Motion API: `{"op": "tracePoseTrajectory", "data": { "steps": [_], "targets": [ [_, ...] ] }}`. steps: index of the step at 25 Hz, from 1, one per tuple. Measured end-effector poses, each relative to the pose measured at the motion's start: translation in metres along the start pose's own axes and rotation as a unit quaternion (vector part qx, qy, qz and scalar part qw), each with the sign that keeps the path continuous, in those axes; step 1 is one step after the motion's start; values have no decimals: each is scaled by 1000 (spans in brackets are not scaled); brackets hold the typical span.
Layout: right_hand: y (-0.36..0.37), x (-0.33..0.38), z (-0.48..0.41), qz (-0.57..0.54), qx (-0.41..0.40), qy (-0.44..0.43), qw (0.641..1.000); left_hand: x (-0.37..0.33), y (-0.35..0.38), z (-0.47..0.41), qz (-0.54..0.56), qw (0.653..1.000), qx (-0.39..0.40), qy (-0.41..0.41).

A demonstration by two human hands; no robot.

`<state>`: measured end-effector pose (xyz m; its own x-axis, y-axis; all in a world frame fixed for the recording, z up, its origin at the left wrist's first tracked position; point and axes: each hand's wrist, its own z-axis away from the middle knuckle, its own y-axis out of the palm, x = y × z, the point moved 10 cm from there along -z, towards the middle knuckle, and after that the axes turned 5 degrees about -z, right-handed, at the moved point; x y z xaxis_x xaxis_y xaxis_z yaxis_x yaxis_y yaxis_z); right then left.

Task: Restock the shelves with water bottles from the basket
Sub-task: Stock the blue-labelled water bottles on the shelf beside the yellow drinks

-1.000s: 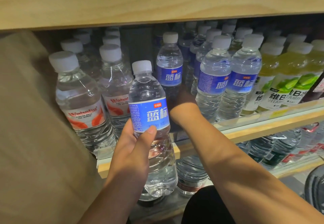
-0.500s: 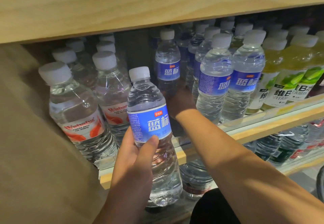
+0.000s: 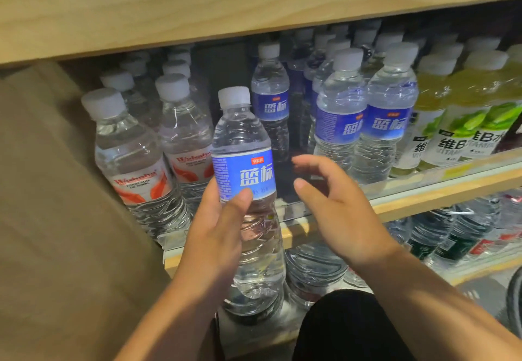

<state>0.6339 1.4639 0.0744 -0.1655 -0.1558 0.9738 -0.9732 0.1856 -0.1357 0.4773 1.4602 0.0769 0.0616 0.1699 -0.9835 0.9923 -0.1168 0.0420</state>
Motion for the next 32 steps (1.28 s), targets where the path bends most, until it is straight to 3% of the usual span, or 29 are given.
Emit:
{"op": "tracePoseTrajectory", "data": {
  "steps": [5,11,17,23,27,32],
  "targets": [
    [-4,5,11,-43,24,-28,998,-8,23,-18,-42,999,18,27],
    [-12,9,8,0,44,-51,998,-18,18,-50,-102,991,-82,5],
    [-15,8,-15,94,10,-66,993,-39,33,-63,-136,985,-29,99],
    [-14,14,-24,203,-43,-107,972,-24,23,-72,-144,983,-108,34],
    [-14,8,-26,247,-49,-95,963,-14,33,-75,-229,967,-98,45],
    [-17,0,-23,252,-45,-117,960,6,28,-77,-196,974,-112,14]
  ]
}}
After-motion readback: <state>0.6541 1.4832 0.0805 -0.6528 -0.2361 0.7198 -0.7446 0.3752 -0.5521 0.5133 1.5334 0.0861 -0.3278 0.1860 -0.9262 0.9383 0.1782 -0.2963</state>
